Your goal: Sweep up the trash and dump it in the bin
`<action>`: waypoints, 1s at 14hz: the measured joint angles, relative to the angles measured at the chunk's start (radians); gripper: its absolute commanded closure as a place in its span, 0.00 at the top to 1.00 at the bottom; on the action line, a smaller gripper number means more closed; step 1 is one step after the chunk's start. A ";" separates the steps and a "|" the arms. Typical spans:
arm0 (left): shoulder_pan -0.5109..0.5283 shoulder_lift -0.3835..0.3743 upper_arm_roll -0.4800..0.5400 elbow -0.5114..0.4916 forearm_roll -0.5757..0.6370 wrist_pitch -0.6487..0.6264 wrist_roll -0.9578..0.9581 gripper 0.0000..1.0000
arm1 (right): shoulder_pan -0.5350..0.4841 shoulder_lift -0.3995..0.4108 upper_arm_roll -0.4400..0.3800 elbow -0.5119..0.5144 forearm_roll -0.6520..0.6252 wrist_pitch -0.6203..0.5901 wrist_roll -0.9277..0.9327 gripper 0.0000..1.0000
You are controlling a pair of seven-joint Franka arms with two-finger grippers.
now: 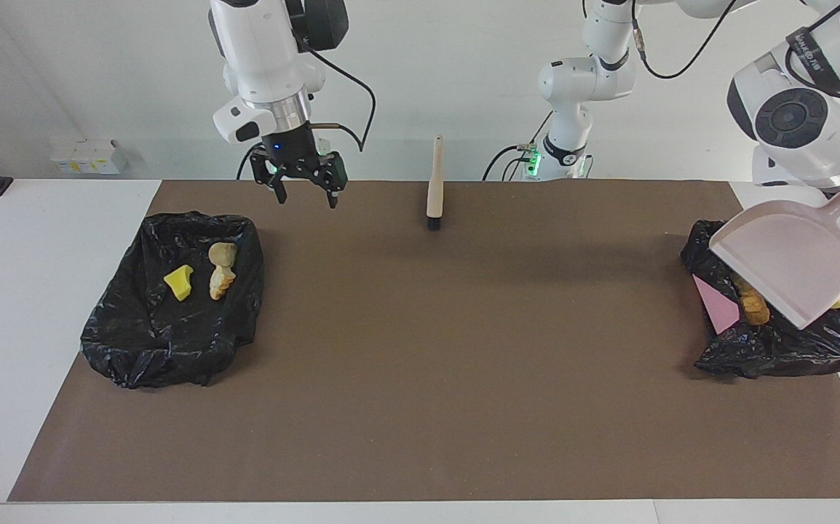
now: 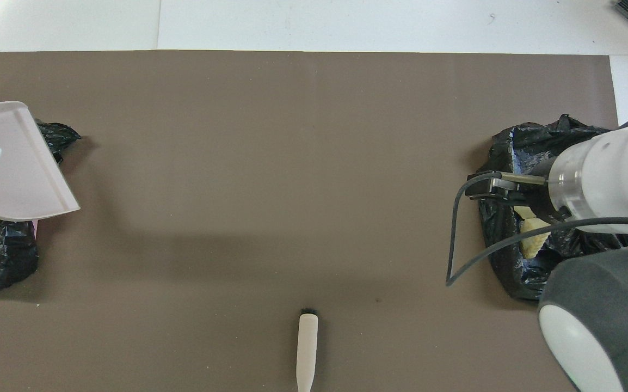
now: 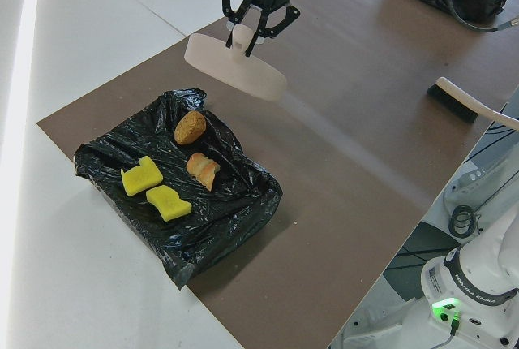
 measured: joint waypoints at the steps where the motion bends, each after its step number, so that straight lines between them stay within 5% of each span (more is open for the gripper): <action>1: -0.015 -0.002 0.000 -0.001 -0.072 -0.003 -0.084 0.00 | -0.019 0.004 0.000 0.027 -0.004 -0.034 0.000 1.00; 8: -0.099 -0.021 -0.001 -0.008 -0.503 0.005 -0.598 0.00 | -0.095 0.115 -0.005 0.212 -0.006 -0.141 -0.006 1.00; 14: -0.284 -0.013 -0.006 -0.027 -0.640 0.079 -0.895 0.00 | -0.094 0.126 -0.006 0.227 -0.006 -0.144 -0.006 1.00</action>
